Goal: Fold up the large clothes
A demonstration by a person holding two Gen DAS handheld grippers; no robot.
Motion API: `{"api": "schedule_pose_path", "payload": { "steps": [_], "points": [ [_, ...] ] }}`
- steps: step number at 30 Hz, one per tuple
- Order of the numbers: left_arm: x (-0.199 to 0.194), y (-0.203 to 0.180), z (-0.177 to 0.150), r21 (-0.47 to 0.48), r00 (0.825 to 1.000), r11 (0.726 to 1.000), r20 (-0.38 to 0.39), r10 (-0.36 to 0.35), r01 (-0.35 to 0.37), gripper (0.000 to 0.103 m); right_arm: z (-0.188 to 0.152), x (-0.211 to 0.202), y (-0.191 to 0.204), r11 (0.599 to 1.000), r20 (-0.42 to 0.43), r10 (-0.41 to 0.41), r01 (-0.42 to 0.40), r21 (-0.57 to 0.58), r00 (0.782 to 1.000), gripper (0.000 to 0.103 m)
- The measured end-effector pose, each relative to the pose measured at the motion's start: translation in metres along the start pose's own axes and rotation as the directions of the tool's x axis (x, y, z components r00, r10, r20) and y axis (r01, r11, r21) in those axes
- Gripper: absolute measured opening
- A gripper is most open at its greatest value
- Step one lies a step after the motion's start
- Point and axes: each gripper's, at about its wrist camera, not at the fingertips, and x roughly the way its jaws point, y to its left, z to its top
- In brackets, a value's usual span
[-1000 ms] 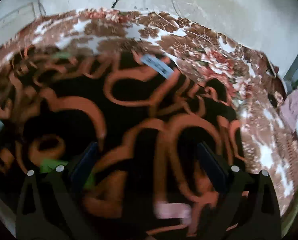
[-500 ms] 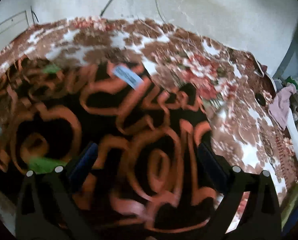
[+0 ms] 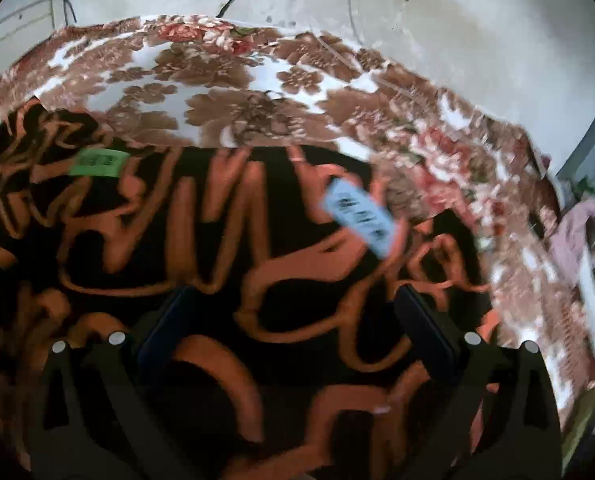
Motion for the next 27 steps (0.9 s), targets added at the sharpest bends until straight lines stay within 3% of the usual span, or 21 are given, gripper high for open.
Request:
{"api": "schedule_pose_path", "payload": {
  "steps": [7,10,13,15,18,19,23,25,27],
  "points": [
    [-0.028,0.041,-0.012,0.015,0.999,0.999,0.036,0.027,-0.028,0.096,-0.010,-0.001,-0.015,1.000,-0.026,0.002,-0.002,0.010,1.000,0.098],
    [-0.059,0.066,-0.016,-0.108,0.996,0.993,0.089,-0.030,0.040,0.096,-0.005,-0.008,-0.011,1.000,-0.047,0.025,-0.025,0.008,0.999,0.098],
    [-0.083,0.090,-0.028,-0.281,0.989,0.951,0.104,-0.106,0.131,0.097,-0.004,-0.018,-0.008,0.999,-0.046,0.049,-0.049,-0.002,0.998,0.098],
    [-0.097,0.104,-0.047,-0.408,0.982,0.893,0.106,-0.158,0.187,0.097,-0.004,-0.025,-0.004,0.999,-0.042,0.048,-0.049,-0.025,0.998,0.098],
    [-0.115,0.121,-0.092,-0.601,0.972,0.764,0.121,-0.202,0.234,0.097,-0.006,-0.039,-0.002,0.997,-0.036,0.069,-0.070,-0.030,0.997,0.098],
    [-0.122,0.127,-0.113,-0.667,0.968,0.704,0.129,-0.215,0.245,0.097,-0.007,-0.044,-0.002,0.996,-0.040,0.081,-0.082,-0.025,0.996,0.098],
    [-0.140,0.129,-0.167,-0.797,0.964,0.548,0.167,-0.209,0.256,0.097,-0.017,-0.066,-0.001,0.993,-0.074,0.114,-0.117,-0.032,0.991,0.098],
    [-0.143,0.126,-0.176,-0.811,0.957,0.514,0.192,-0.215,0.279,0.097,-0.020,-0.075,-0.001,0.991,-0.083,0.129,-0.132,-0.033,0.988,0.098],
    [-0.141,0.117,-0.177,-0.798,0.952,0.523,0.217,-0.217,0.301,0.097,-0.024,-0.082,-0.001,0.990,-0.086,0.136,-0.140,-0.034,0.987,0.098]
  ]
}}
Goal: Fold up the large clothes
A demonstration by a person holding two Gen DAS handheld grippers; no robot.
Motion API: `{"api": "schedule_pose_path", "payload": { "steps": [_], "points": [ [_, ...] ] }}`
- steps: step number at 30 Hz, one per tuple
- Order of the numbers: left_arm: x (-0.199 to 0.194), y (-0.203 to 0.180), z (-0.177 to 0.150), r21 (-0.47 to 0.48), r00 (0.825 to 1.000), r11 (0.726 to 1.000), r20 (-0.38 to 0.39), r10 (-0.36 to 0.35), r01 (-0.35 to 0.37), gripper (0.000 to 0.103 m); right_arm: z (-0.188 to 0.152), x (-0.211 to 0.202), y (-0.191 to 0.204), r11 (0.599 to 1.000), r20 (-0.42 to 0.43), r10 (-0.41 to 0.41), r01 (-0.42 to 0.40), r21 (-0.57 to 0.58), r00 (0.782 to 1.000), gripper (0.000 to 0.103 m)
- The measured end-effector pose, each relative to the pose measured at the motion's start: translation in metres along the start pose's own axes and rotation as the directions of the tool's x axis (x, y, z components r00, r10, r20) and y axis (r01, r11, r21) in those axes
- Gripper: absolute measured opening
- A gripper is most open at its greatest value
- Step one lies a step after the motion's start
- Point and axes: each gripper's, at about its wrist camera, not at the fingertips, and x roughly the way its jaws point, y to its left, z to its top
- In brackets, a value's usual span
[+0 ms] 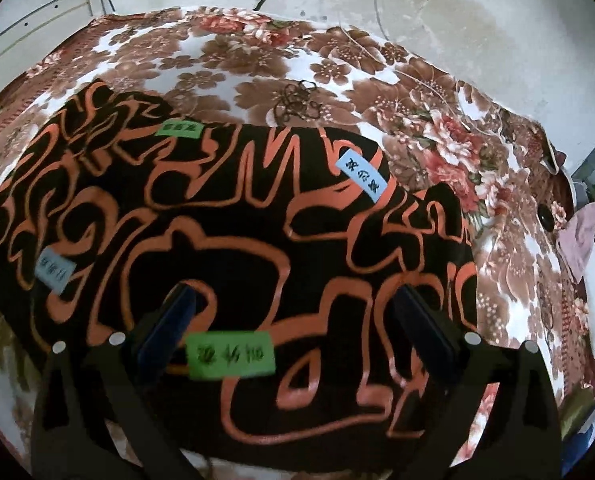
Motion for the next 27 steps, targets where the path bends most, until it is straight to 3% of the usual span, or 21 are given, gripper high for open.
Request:
{"api": "schedule_pose_path", "payload": {
  "steps": [5,9,11,17,22,24,26,27],
  "points": [
    [0.043,-0.006,-0.008,0.113,1.000,0.994,-0.020,0.005,-0.002,0.097,-0.010,0.007,0.002,1.000,-0.013,-0.023,0.023,0.015,1.000,0.098],
    [0.071,0.011,-0.002,0.095,1.000,0.995,-0.008,0.027,-0.027,0.097,-0.017,0.018,0.000,0.998,-0.043,-0.022,0.025,0.060,0.999,0.098],
    [0.075,0.002,0.005,0.132,1.000,0.991,0.021,0.023,-0.026,0.097,-0.019,0.020,0.002,0.997,-0.044,-0.027,0.030,0.066,0.999,0.098],
    [0.091,-0.019,0.028,0.116,0.999,0.993,0.031,-0.041,0.037,0.097,-0.021,0.023,0.007,0.997,-0.048,-0.051,0.054,0.062,0.998,0.098],
    [0.083,-0.043,0.031,0.142,0.990,0.980,0.019,-0.141,0.137,0.097,-0.021,0.027,0.008,0.995,-0.059,-0.056,0.060,0.077,0.997,0.098],
    [0.083,-0.032,0.026,0.136,0.993,0.984,0.008,-0.117,0.114,0.097,-0.021,0.028,0.009,0.994,-0.057,-0.063,0.067,0.081,0.996,0.098],
    [0.095,-0.005,0.020,0.099,0.999,0.994,-0.022,-0.031,0.033,0.096,-0.022,0.029,0.011,0.994,-0.059,-0.068,0.073,0.085,0.996,0.098],
    [0.098,0.003,0.018,0.099,0.999,0.994,-0.020,-0.037,0.039,0.095,-0.022,0.030,0.011,0.993,-0.060,-0.070,0.075,0.095,0.996,0.098]
  ]
}}
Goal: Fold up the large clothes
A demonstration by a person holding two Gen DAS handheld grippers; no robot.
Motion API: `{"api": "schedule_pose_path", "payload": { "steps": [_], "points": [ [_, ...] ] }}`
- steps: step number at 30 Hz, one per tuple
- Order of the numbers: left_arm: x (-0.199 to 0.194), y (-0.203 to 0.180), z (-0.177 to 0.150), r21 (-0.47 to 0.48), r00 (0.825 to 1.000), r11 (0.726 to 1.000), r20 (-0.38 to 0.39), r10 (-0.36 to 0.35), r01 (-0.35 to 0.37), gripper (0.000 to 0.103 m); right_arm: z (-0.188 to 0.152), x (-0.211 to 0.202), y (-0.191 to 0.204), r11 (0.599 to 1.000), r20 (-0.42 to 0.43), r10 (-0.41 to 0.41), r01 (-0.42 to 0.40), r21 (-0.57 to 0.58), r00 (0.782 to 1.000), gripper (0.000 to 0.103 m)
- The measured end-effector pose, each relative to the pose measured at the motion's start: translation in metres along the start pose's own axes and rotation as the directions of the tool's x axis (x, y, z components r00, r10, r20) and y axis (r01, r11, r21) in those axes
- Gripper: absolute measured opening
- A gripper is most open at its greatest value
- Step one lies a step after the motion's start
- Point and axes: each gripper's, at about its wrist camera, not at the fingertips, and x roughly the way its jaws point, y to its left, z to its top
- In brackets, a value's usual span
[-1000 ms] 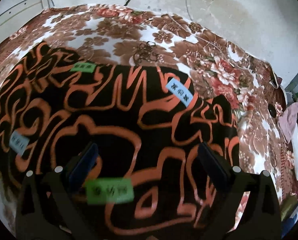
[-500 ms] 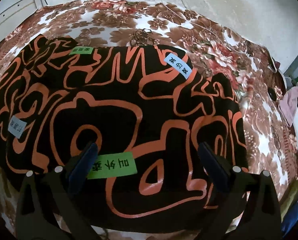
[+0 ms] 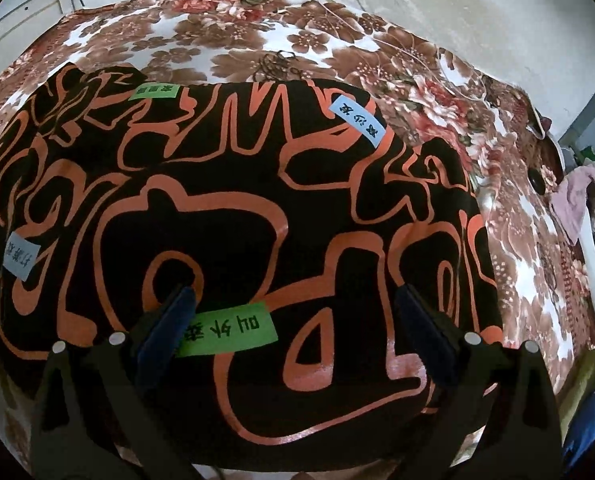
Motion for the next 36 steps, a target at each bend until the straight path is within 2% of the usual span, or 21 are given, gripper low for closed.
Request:
{"api": "schedule_pose_path", "payload": {
  "steps": [1,3,5,7,9,10,12,13,14,15,16,17,18,19,20,22,27,28,30,36],
  "points": [
    [0.003,-0.003,-0.002,0.045,1.000,0.999,0.005,0.008,-0.008,0.096,0.000,0.001,0.000,1.000,-0.001,-0.002,0.002,0.010,1.000,0.098],
    [0.012,-0.023,-0.006,0.135,0.998,0.988,0.012,0.070,-0.071,0.097,-0.001,0.000,0.000,0.999,-0.003,-0.011,0.011,0.030,1.000,0.098],
    [0.010,-0.039,0.002,0.110,0.999,0.993,0.038,0.035,-0.039,0.097,-0.001,-0.008,-0.002,0.998,-0.003,-0.010,0.010,0.057,1.000,0.098],
    [0.003,-0.048,0.011,0.078,0.998,0.996,0.053,-0.040,0.036,0.097,-0.003,-0.021,-0.006,0.993,0.001,0.034,-0.034,0.114,0.999,0.098],
    [-0.002,-0.059,0.016,0.092,0.994,0.992,0.064,-0.089,0.083,0.097,-0.007,-0.033,-0.005,0.990,0.000,0.055,-0.055,0.133,0.998,0.098],
    [0.001,-0.058,0.016,0.096,0.994,0.992,0.054,-0.091,0.085,0.097,-0.010,-0.038,0.001,0.992,-0.004,0.055,-0.054,0.114,0.998,0.098],
    [0.015,-0.039,0.011,0.050,0.999,0.998,0.017,-0.038,0.037,0.097,-0.015,-0.041,0.009,0.994,0.007,0.052,-0.052,0.091,0.999,0.098],
    [0.024,-0.025,0.010,0.003,1.000,1.000,-0.007,-0.018,0.018,0.088,-0.018,-0.041,0.015,0.995,0.020,0.050,-0.052,0.082,0.999,0.098],
    [0.026,-0.019,0.010,-0.005,1.000,1.000,-0.007,-0.003,0.003,0.081,-0.020,-0.040,0.018,0.995,0.019,0.052,-0.054,0.081,0.998,0.098],
    [0.026,-0.022,0.011,0.019,1.000,1.000,-0.013,0.007,-0.007,0.081,-0.021,-0.037,0.020,0.994,0.017,0.059,-0.060,0.088,0.998,0.098],
    [0.027,-0.026,0.012,0.038,1.000,0.999,-0.016,0.023,-0.022,0.075,-0.023,-0.032,0.022,0.993,0.015,0.060,-0.061,0.103,0.998,0.098],
    [0.026,-0.030,0.013,0.039,0.999,0.999,-0.019,0.038,-0.037,0.053,-0.024,-0.028,0.023,0.992,0.013,0.061,-0.062,0.107,0.998,0.098],
    [0.024,-0.031,0.017,0.014,0.999,0.999,-0.025,0.032,-0.031,0.040,-0.026,-0.021,0.026,0.992,0.001,0.068,-0.067,0.109,0.998,0.098],
    [0.023,-0.032,0.020,-0.005,0.999,1.000,-0.028,0.016,-0.016,0.029,-0.027,-0.017,0.027,0.991,-0.006,0.074,-0.073,0.111,0.997,0.098],
    [0.018,-0.036,0.023,-0.021,1.000,1.000,-0.026,-0.002,0.002,0.025,-0.029,-0.012,0.028,0.990,-0.015,0.079,-0.077,0.116,0.997,0.098],
    [0.010,-0.048,0.028,-0.016,1.000,1.000,-0.017,-0.026,0.025,0.022,-0.030,-0.008,0.031,0.991,-0.027,0.078,-0.075,0.107,0.997,0.098],
    [-0.007,-0.079,0.031,0.035,1.000,0.999,0.004,-0.017,0.017,0.019,-0.028,-0.035,0.025,0.991,-0.014,0.087,-0.085,0.099,0.996,0.098],
    [-0.011,-0.081,0.030,0.044,1.000,0.999,0.005,-0.017,0.016,0.019,-0.031,-0.037,0.027,0.994,-0.034,0.085,-0.083,0.077,0.996,0.098],
    [-0.015,-0.092,0.029,0.073,1.000,0.997,0.007,-0.001,0.000,0.019,-0.041,-0.026,0.034,0.995,-0.083,0.092,-0.087,0.054,0.992,0.098],
    [-0.018,-0.118,0.025,0.177,0.999,0.983,0.035,0.035,-0.040,0.018,-0.054,0.001,0.038,0.988,-0.049,0.123,-0.118,0.104,0.991,0.098]
  ]
}}
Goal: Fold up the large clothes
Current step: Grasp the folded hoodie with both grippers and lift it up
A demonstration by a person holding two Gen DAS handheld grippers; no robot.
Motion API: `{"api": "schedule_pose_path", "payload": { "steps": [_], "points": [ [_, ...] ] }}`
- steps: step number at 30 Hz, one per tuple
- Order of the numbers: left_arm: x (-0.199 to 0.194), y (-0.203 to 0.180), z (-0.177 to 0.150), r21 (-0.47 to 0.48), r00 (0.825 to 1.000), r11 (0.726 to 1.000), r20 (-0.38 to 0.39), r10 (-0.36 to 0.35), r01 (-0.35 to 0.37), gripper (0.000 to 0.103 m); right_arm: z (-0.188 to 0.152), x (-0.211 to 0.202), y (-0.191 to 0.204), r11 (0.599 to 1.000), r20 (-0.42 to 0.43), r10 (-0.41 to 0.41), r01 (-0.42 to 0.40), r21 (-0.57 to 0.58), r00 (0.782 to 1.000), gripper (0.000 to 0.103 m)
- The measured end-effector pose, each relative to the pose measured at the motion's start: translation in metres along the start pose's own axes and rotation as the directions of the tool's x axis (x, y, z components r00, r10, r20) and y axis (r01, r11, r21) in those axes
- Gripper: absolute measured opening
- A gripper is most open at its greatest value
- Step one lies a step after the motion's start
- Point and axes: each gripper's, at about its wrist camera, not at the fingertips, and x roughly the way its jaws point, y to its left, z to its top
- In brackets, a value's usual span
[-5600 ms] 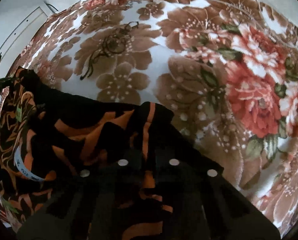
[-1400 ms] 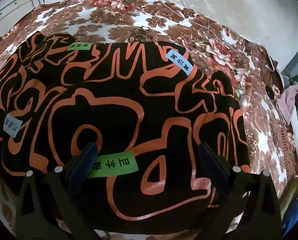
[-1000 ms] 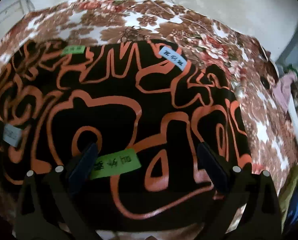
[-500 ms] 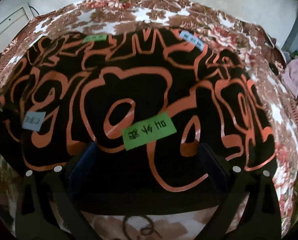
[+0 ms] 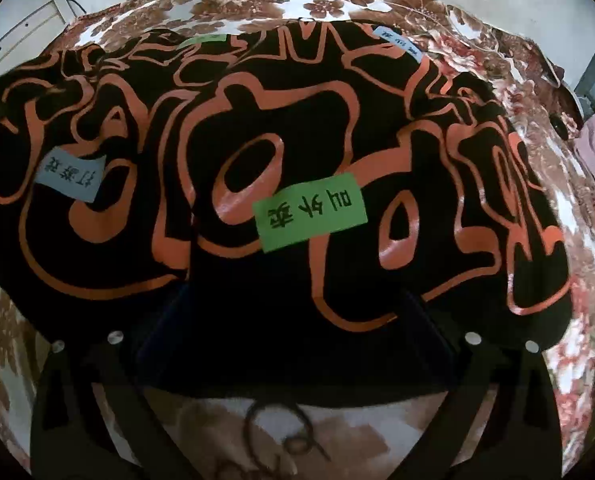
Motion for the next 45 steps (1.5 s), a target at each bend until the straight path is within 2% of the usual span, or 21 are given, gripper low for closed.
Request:
{"api": "schedule_pose_path", "payload": {
  "steps": [5,10,12,15,19,22,23,25,26,28,30,31,32,33,35,37,39,41,42,44,45],
  "points": [
    [-0.007,-0.043,0.001,0.114,0.998,0.992,0.040,0.056,-0.060,0.017,-0.002,0.002,-0.002,0.999,0.009,0.044,-0.043,-0.026,0.999,0.099],
    [-0.017,-0.118,-0.006,0.258,0.990,0.958,0.089,0.107,-0.127,0.017,0.015,0.001,-0.025,0.982,-0.094,0.173,-0.179,-0.055,0.980,0.099],
    [-0.021,-0.156,-0.013,0.330,0.984,0.930,0.121,0.128,-0.161,0.016,0.022,-0.009,-0.042,0.973,-0.114,0.214,-0.222,-0.061,0.970,0.098],
    [-0.020,-0.206,-0.024,0.421,0.977,0.885,0.155,0.144,-0.198,0.016,0.027,-0.045,-0.092,0.972,-0.064,0.218,-0.222,-0.072,0.974,0.098],
    [-0.003,-0.265,-0.048,0.530,0.967,0.811,0.176,0.182,-0.249,0.016,0.027,-0.070,-0.198,0.980,-0.052,0.197,-0.196,0.025,0.979,0.098],
    [0.020,-0.311,-0.083,0.665,0.957,0.688,0.184,0.226,-0.291,0.016,0.031,-0.069,-0.272,0.973,-0.067,0.189,-0.177,0.150,0.980,0.098],
    [0.032,-0.327,-0.104,0.736,0.949,0.602,0.197,0.247,-0.310,0.016,0.036,-0.068,-0.301,0.965,-0.062,0.190,-0.175,0.194,0.980,0.098],
    [0.048,-0.341,-0.134,0.816,0.941,0.483,0.205,0.270,-0.316,0.016,0.041,-0.069,-0.334,0.956,-0.049,0.183,-0.166,0.240,0.982,0.098],
    [0.061,-0.346,-0.156,0.864,0.934,0.394,0.207,0.291,-0.314,0.016,0.045,-0.070,-0.349,0.953,-0.039,0.179,-0.164,0.256,0.983,0.098],
    [0.082,-0.348,-0.190,0.917,0.917,0.248,0.225,0.329,-0.314,0.016,0.050,-0.072,-0.370,0.946,-0.020,0.177,-0.164,0.280,0.984,0.098],
    [0.103,-0.335,-0.230,0.949,0.895,0.070,0.263,0.360,-0.307,0.016,0.053,-0.070,-0.386,0.940,-0.014,0.184,-0.172,0.296,0.983,0.098],
    [0.109,-0.332,-0.242,0.953,0.889,0.012,0.278,0.364,-0.303,0.016,0.054,-0.067,-0.391,0.936,-0.017,0.193,-0.179,0.304,0.981,0.098],
    [0.117,-0.322,-0.263,0.949,0.879,-0.090,0.315,0.357,-0.303,0.016,0.054,-0.065,-0.393,0.933,-0.021,0.200,-0.184,0.310,0.979,0.098],
    [0.121,-0.315,-0.276,0.940,0.875,-0.157,0.339,0.345,-0.302,0.016,0.054,-0.061,-0.395,0.930,-0.028,0.210,-0.191,0.314,0.977,0.098],
    [0.124,-0.303,-0.294,0.922,0.876,-0.239,0.368,0.312,-0.303,0.016,0.055,-0.056,-0.394,0.922,-0.037,0.237,-0.213,0.324,0.971,0.098],
    [0.123,-0.298,-0.300,0.913,0.879,-0.270,0.380,0.288,-0.306,0.016,0.057,-0.050,-0.390,0.893,-0.036,0.316,-0.284,0.350,0.948,0.098],
    [0.118,-0.297,-0.300,0.913,0.886,-0.272,0.376,0.272,-0.304,0.016,0.063,-0.044,-0.384,0.825,-0.018,0.442,-0.399,0.400,0.897,0.098],
    [0.110,-0.297,-0.301,0.914,0.895,-0.273,0.370,0.249,-0.301,0.016,0.077,-0.034,-0.374,0.692,0.017,0.608,-0.541,0.478,0.794,0.098],
    [0.107,-0.297,-0.303,0.914,0.900,-0.274,0.365,0.239,-0.298,0.016,0.083,-0.032,-0.369,0.647,0.029,0.655,-0.580,0.495,0.755,0.098],
    [0.099,-0.295,-0.307,0.914,0.910,-0.286,0.353,0.217,-0.287,0.016,0.106,-0.022,-0.349,0.515,0.058,0.773,-0.679,0.523,0.632,0.098],
    [0.094,-0.293,-0.309,0.915,0.915,-0.287,0.347,0.206,-0.283,0.015,0.115,-0.019,-0.342,0.479,0.061,0.802,-0.700,0.530,0.594,0.098]
  ]
}}
